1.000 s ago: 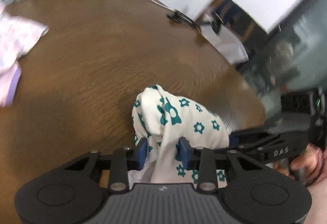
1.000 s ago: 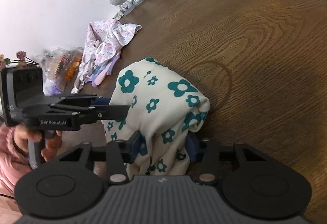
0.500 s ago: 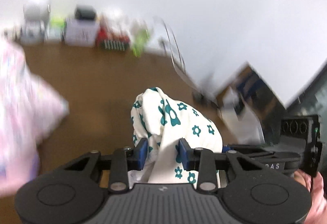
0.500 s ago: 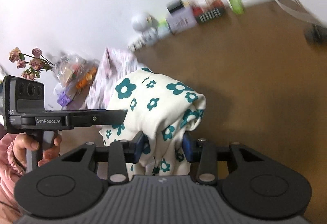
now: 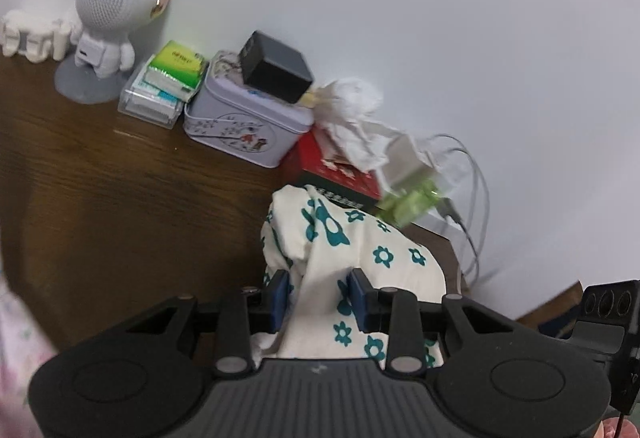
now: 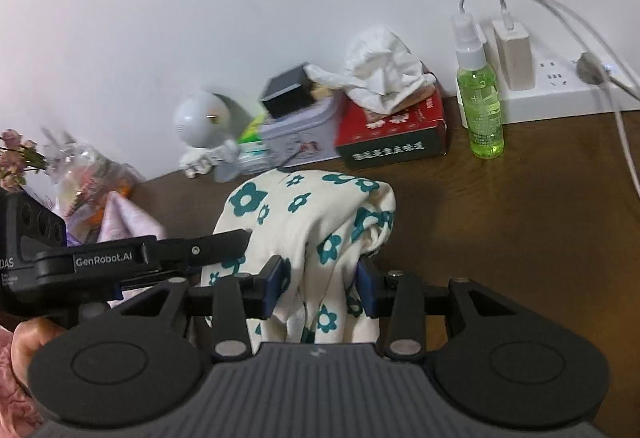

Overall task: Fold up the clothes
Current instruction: 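Carry the bundle with both tools to the wall and set it down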

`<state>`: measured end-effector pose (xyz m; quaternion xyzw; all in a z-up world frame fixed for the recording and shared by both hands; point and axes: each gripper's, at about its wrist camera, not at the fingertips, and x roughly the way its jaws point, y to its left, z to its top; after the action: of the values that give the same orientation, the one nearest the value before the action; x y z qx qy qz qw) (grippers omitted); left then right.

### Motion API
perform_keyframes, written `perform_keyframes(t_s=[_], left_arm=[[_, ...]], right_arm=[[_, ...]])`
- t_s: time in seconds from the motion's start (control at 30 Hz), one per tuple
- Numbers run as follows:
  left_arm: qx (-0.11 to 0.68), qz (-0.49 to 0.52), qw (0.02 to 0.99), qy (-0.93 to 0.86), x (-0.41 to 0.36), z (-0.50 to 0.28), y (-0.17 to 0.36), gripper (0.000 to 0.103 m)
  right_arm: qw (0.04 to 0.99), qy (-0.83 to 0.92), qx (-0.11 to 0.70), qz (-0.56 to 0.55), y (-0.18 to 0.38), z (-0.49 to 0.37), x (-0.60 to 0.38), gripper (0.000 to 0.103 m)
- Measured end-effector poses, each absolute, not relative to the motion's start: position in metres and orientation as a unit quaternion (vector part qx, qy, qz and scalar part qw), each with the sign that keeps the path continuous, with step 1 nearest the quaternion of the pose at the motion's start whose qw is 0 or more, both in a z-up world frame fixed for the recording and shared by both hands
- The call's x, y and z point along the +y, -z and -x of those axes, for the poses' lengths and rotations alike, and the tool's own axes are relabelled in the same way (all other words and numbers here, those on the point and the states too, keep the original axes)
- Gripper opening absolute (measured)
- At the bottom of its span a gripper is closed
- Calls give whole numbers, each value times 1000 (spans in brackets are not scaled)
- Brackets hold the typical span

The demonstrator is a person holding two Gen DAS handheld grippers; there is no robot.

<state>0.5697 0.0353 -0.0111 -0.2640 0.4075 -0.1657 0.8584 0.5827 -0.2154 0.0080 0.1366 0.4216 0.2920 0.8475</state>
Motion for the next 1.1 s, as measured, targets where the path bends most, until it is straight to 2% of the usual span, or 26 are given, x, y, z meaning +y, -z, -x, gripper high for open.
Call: perform_keyframes(t_s=[0.23,0.3,0.33,0.4,0.5,0.57,0.63,0.73,0.8,0.83,1.1], left_arm=[[405,240,870,145,18,-591,23,32],[405,244,869,145,17,-590,23,33],[404,246,869,147,18,-589,22,38],[397,248,871,149,23,-586,17,41],[360,233,891,150,29,-573,0,41],[329,196,911,151,23,-565,-17,39],[311,129,930,151,2,-564,-30,30],[324,66,934,138,-28,-571,-34,27],[334,41,933,126,-39,-578,-29,16],[339,36,932,125,-40,-580,-23,16],[367,37,922,121,-39,-594,6,14]], right_arm=[[848,-288,427,-124,20,-627,-218,39],[848,-289,427,-125,26,-629,-219,43],[847,-287,427,-132,27,-628,-222,45],[847,-283,425,-147,26,-626,-230,55],[868,-270,387,-153,6,-613,-245,56],[888,-259,355,-139,-12,-603,-247,54],[902,-250,336,-109,-26,-597,-236,47],[912,-237,331,-43,-34,-595,-203,39],[915,-225,334,-4,-33,-595,-184,32],[915,-217,341,11,-26,-597,-177,30],[914,-203,351,33,7,-599,-168,30]])
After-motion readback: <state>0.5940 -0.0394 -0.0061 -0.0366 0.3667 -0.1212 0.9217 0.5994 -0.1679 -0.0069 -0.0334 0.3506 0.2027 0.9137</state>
